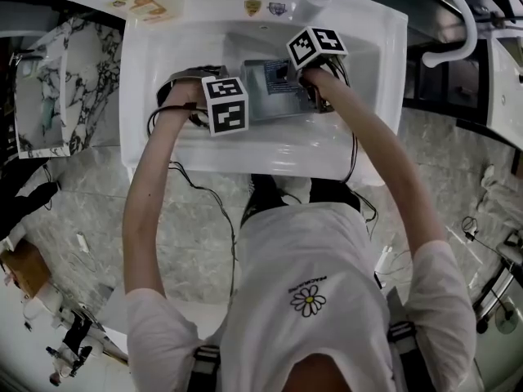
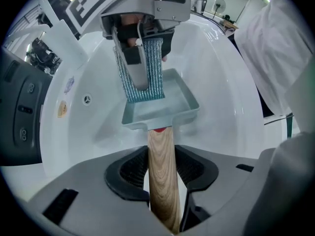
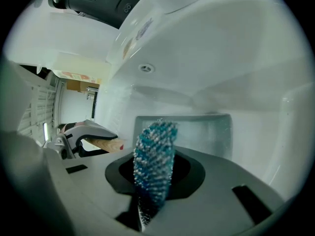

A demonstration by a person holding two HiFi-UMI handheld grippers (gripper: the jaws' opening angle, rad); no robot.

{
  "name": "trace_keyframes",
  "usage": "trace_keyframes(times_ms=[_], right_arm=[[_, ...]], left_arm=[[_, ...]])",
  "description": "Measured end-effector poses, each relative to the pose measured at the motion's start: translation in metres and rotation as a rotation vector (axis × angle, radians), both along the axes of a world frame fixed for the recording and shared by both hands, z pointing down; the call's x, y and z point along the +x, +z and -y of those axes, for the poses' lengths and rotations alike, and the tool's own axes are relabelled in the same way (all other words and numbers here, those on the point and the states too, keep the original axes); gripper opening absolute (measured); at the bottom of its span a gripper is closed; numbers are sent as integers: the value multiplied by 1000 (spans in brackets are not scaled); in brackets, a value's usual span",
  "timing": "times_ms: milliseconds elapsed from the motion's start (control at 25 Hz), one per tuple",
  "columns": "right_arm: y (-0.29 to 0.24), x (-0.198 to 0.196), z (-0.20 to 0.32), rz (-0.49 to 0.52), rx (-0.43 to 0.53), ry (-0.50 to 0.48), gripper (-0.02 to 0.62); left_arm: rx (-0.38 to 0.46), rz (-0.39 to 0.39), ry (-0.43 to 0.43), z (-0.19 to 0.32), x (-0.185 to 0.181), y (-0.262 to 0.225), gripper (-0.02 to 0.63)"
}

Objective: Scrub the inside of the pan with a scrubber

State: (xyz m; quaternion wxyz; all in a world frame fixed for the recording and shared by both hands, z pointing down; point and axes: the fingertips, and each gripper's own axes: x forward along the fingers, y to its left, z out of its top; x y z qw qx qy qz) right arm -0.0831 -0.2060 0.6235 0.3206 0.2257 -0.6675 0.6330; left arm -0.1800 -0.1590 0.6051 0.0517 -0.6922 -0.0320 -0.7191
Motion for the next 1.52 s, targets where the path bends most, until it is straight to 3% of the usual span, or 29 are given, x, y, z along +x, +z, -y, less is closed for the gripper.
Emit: trace_keyframes(times_ms=[280,480,1080,1520], right_arm=[[43,73,-9,-236,-17,-70,56],[63,91,-16,-308,-49,-70,56],[65,69,-21,-239,-121,16,55],[40,22,-28,-107,-122,28,55]], left_arm=[[0,-7,-12,-3,-2,3,170],[0,-1,-12,-3,-4,4,170],[5,-13,-16,-2,-1,0,170],[-1,2,-12,-2,-2,2,170]])
